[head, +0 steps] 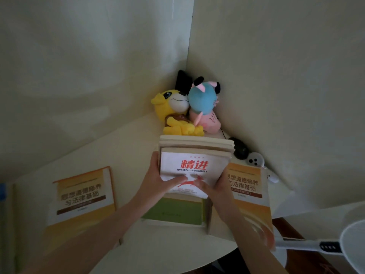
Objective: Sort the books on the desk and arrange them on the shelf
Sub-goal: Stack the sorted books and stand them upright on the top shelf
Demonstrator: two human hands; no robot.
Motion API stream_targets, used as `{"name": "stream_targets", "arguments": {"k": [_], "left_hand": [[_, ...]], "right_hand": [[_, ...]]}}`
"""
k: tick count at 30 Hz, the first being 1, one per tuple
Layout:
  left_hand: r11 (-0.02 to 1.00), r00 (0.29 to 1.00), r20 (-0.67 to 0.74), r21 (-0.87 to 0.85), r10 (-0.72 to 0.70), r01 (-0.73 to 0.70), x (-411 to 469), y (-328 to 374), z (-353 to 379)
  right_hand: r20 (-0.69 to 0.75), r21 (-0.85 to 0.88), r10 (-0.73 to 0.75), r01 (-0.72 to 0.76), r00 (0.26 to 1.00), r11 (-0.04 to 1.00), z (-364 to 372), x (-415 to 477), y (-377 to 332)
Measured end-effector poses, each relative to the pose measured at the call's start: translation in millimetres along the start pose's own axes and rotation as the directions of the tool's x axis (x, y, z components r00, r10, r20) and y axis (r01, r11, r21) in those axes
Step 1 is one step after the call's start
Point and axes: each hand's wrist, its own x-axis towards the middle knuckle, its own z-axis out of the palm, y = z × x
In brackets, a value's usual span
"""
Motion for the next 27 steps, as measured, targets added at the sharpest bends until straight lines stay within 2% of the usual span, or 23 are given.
{"name": "stream_targets", "arguments": {"k": [11,15,18,21,24,27], "left_hand": [[0.999,0.999,0.032,-0.014,-0.043,0.043,-6.9,-10.8,-0.9],[0.998,0.999,-0.022,-0.053,-0.033,0.032,-5.1,3.2,-4.2],[0.989,0.990,-0.069,-0.093,-0.122,0.115,-6.7,18.0,-26.3],[0.978,0.965,-0.159,0.003,-0.207,0.210,-14.4,21.1,-68.0],[0.927,0.887,-0.325,0.066,-0.329,0.368,-33.9,9.4,-119.2],[0.883,0.833,-0.374,0.070,-0.408,0.464,-62.0,-9.6,-161.3]], "right_hand": [[-0.023,-0.119,0.054,-0.056,0.998,0.991,1.6,-2.8,6.2],[-0.057,-0.183,0.036,-0.046,0.998,0.982,15.6,2.5,-13.7],[0.003,-0.180,0.059,-0.057,0.998,0.982,40.6,6.2,-36.4],[0.127,-0.183,0.123,-0.099,0.984,0.978,77.3,7.7,-43.9],[0.222,-0.247,0.283,-0.227,0.933,0.942,126.0,8.5,-25.7],[0.291,-0.320,0.430,-0.336,0.855,0.886,177.5,8.9,4.1]]}}
